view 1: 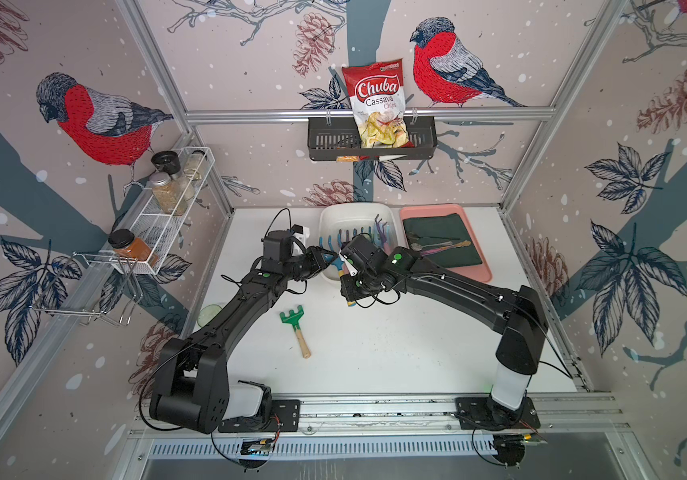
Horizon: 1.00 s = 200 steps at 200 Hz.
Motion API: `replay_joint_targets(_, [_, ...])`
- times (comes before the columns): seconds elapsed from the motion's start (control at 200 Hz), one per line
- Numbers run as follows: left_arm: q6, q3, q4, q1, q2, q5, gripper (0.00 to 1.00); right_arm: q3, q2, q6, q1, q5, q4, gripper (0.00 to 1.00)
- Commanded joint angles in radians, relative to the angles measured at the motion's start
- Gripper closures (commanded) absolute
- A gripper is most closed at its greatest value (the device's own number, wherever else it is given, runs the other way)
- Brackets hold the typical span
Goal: Put the rake into the storage box
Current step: Pick up the rake at the center of the board.
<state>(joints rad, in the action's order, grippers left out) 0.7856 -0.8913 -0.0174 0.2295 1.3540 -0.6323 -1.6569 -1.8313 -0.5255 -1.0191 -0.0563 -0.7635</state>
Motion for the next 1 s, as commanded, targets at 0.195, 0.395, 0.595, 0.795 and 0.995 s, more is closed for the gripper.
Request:
replay_joint_targets(0.195, [0.001,-0.041,-0.056,0.002,0.026,-0.010,0.88,0.021,0.031,0.000,-0.002,0.001,-0.002,0.83])
replay_joint_targets(0.395, [-0.003,-0.057,-0.055,0.002,0.040,-0.010,1.00,0.017,0.043,-0.002,0.002,0.013,-0.003,0.59])
replay_joint_targets(0.595, [-0.073,-0.177,0.031,-0.012,0.124,-0.001,1.00,0.044,0.109,-0.045,0.032,0.066,0.002,0.18])
replay_joint_targets(0.795, [-0.199,-0.395,0.179,-0.019,0.304,0.015,1.00,0.211,0.279,-0.088,0.125,0.059,0.078,0.13])
replay_joint_targets(0.995, [-0.328,-0.657,0.377,-0.020,0.514,0.086,1.00,0.367,0.427,-0.090,0.235,0.014,0.114,0.13])
